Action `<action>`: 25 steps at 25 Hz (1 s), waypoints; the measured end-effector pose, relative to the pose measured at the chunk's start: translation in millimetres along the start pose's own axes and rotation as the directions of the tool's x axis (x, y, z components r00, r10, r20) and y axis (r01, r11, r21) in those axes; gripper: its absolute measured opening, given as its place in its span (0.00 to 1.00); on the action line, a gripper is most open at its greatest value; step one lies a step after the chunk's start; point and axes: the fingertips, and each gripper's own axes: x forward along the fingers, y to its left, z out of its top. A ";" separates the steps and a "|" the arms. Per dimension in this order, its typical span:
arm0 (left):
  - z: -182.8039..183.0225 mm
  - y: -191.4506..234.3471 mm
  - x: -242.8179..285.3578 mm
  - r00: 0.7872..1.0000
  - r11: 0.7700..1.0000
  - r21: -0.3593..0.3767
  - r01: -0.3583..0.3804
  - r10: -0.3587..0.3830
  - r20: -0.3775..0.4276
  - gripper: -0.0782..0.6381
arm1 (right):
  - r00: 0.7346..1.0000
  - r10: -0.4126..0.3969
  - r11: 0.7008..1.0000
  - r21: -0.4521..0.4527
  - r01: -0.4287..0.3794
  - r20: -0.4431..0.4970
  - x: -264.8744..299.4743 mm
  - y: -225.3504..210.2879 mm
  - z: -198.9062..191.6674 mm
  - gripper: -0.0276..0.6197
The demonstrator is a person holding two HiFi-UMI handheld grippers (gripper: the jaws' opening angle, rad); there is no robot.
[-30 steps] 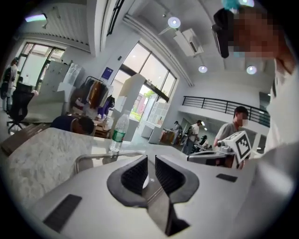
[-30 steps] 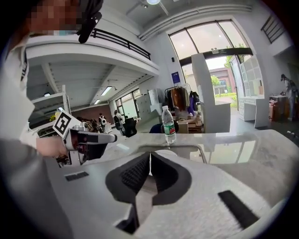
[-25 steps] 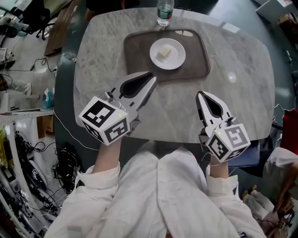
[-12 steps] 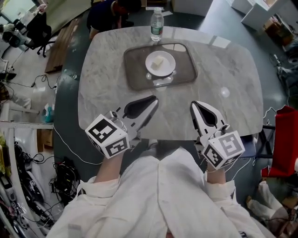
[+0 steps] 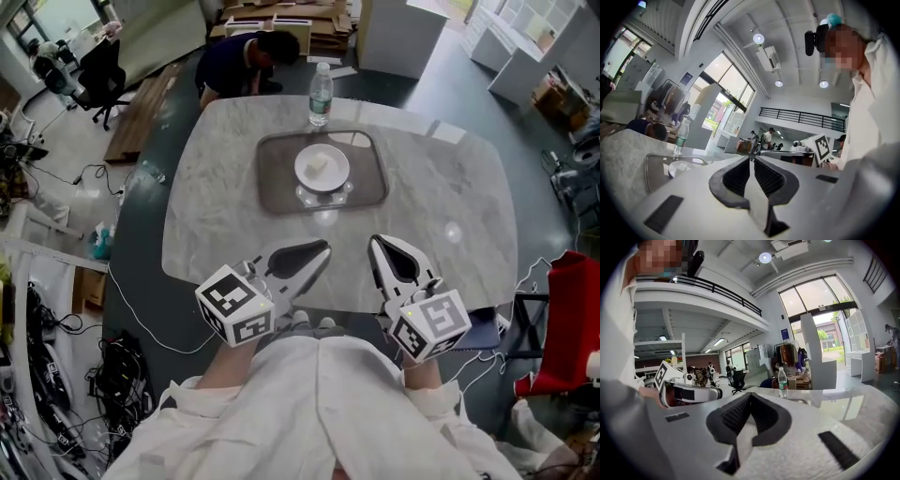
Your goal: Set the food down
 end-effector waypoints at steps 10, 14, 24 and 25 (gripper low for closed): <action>-8.8 -34.5 18.7 1.000 0.998 -0.060 -0.007 0.008 0.022 0.16 | 0.998 0.060 0.998 -0.013 -0.060 0.011 -22.4 5.7 -0.9 0.05; -18.1 -34.9 16.4 0.997 0.997 -0.043 -0.071 0.071 0.003 0.15 | 0.997 0.076 0.997 -0.007 -0.076 -0.008 -29.8 7.6 -7.4 0.05; -33.3 -27.0 12.2 0.984 0.987 -0.003 -0.162 0.162 -0.077 0.15 | 0.989 0.141 0.990 -0.014 -0.141 -0.034 -24.5 17.5 -13.5 0.05; -34.4 -27.0 12.5 0.983 0.987 -0.004 -0.163 0.162 -0.082 0.15 | 0.988 0.147 0.989 -0.020 -0.148 -0.039 -24.1 18.2 -14.1 0.05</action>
